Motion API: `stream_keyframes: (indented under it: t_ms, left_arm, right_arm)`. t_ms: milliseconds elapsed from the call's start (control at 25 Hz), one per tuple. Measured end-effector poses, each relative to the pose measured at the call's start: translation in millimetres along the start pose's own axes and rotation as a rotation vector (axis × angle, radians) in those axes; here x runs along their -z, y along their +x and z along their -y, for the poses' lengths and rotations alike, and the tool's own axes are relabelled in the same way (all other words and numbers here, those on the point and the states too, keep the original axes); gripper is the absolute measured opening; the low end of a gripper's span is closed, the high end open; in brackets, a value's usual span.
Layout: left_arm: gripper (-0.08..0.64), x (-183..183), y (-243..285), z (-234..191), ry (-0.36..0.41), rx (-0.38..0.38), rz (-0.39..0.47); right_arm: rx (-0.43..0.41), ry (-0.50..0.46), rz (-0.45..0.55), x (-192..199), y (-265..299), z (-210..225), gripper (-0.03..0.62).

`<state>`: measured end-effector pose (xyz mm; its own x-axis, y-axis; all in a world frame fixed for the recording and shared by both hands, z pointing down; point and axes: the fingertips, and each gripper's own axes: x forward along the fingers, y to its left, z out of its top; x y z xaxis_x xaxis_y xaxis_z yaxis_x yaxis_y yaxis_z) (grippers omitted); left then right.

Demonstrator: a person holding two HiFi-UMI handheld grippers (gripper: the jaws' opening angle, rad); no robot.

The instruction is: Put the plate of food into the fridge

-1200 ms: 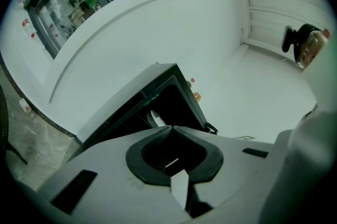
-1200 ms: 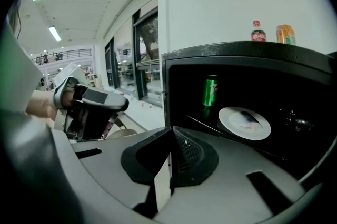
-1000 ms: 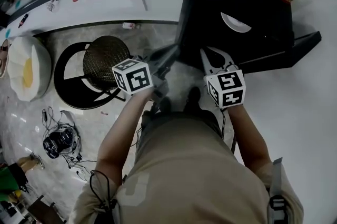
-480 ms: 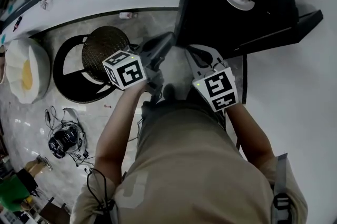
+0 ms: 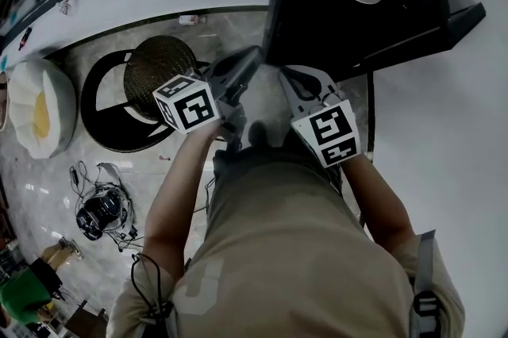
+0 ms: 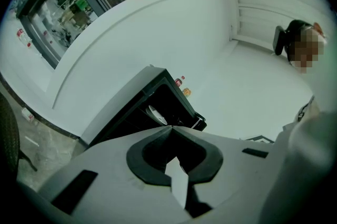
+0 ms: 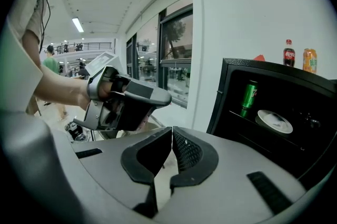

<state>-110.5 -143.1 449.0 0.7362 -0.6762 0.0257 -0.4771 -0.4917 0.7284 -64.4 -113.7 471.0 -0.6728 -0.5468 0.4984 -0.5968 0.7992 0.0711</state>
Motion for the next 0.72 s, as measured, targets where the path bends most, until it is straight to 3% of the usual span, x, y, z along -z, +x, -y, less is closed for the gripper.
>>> stream_keyframes:
  t_ms: [720]
  left_arm:
    - [0.009, 13.9, -0.1, 16.2, 0.019, 0.029, -0.034]
  right_arm:
    - [0.047, 0.035, -0.002, 12.7, -21.0, -2.0, 0.023]
